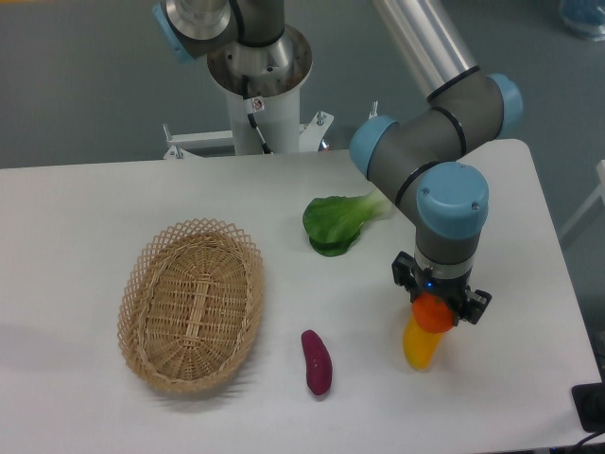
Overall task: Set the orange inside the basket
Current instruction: 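Lift the held orange and carry it toward the wicker basket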
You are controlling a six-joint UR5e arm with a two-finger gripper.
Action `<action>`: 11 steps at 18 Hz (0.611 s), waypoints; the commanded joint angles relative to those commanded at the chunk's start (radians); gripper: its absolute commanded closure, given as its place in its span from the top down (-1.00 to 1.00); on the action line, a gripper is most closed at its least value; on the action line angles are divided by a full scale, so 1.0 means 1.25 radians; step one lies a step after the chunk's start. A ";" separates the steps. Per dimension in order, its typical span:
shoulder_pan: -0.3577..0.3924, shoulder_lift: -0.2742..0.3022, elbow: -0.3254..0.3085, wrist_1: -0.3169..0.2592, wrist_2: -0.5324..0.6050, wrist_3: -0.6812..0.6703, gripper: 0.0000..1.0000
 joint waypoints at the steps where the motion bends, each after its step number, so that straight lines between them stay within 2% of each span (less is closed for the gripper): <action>1: -0.009 0.000 0.001 0.000 0.000 -0.015 0.37; 11: -0.045 0.005 0.007 -0.005 0.000 -0.057 0.38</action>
